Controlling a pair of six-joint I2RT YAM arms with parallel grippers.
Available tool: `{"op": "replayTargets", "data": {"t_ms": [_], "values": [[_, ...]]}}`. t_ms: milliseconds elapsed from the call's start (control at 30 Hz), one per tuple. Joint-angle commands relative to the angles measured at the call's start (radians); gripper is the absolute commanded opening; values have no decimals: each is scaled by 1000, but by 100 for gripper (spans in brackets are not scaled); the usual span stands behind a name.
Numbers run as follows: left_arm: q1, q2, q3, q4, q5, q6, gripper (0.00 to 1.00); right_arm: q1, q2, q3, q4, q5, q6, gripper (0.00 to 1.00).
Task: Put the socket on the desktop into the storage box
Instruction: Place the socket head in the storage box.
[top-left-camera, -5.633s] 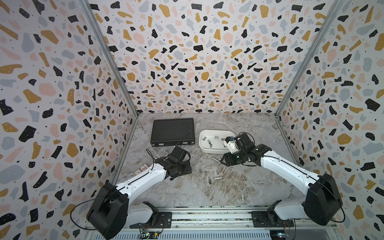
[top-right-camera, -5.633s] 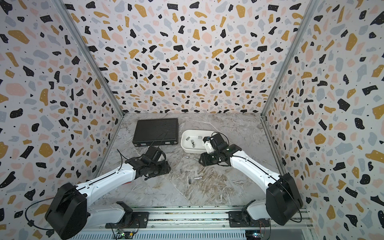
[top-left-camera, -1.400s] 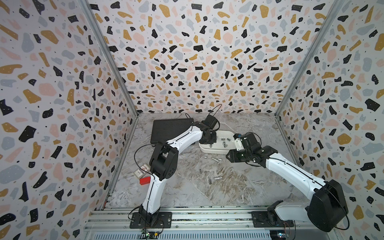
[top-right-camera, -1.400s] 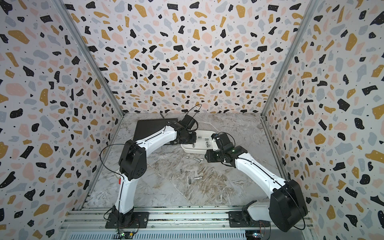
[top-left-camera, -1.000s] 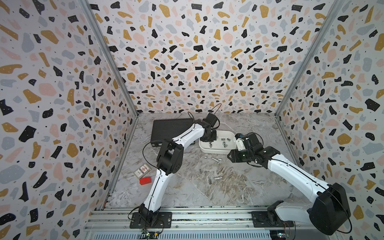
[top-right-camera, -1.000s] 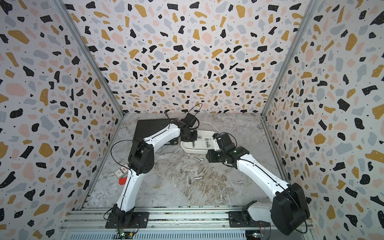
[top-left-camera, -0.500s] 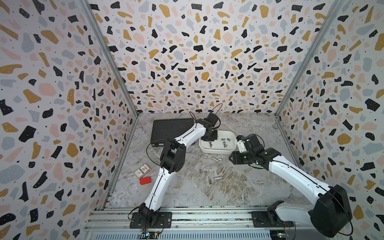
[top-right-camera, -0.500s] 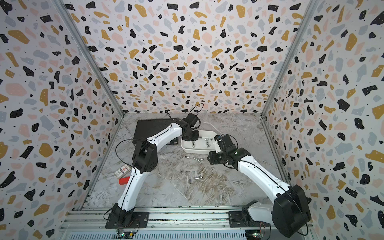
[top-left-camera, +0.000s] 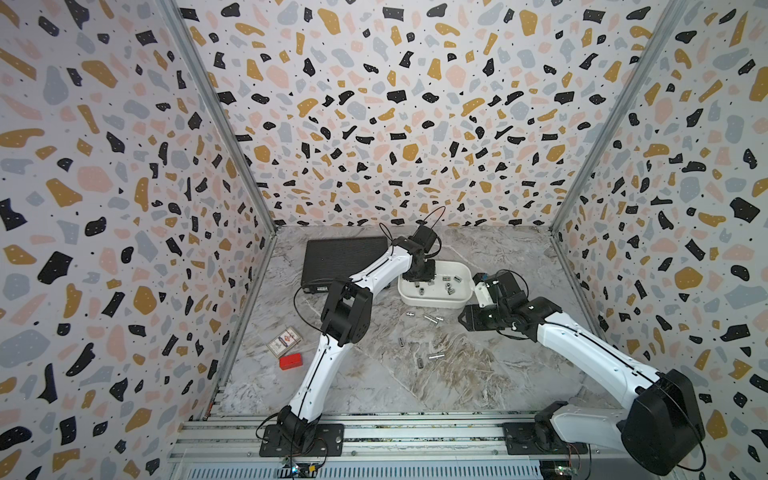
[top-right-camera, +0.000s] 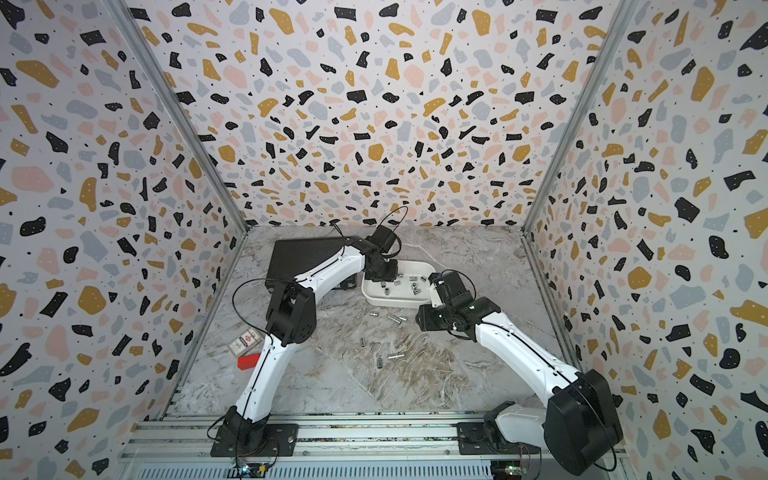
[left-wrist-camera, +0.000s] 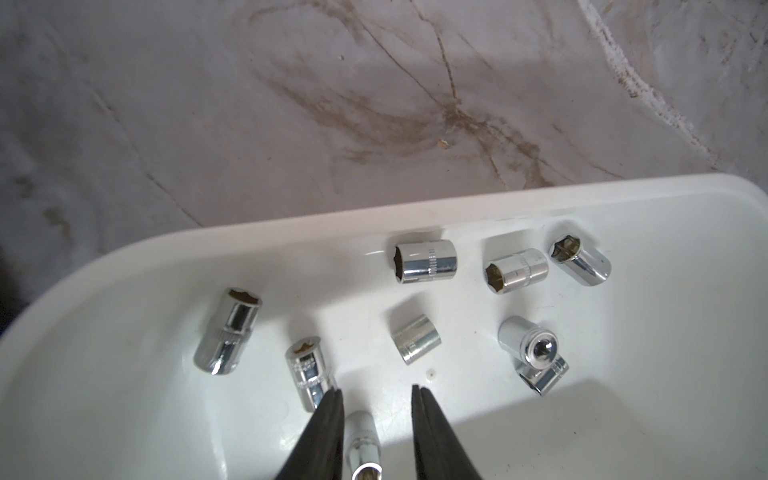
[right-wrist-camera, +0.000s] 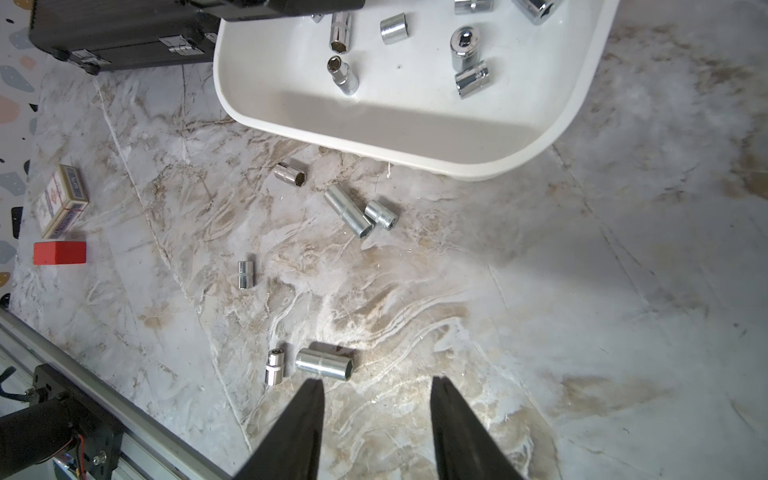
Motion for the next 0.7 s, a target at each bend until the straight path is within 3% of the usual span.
{"op": "replayTargets", "data": {"t_ms": [0,667], "values": [[3,-54,-16,14,2,11,32,-5,-38,-3,-9,7,9,47],[-1,-422,-450,228,92,4,38,-4,-95,-23,-36,32,9,48]]}}
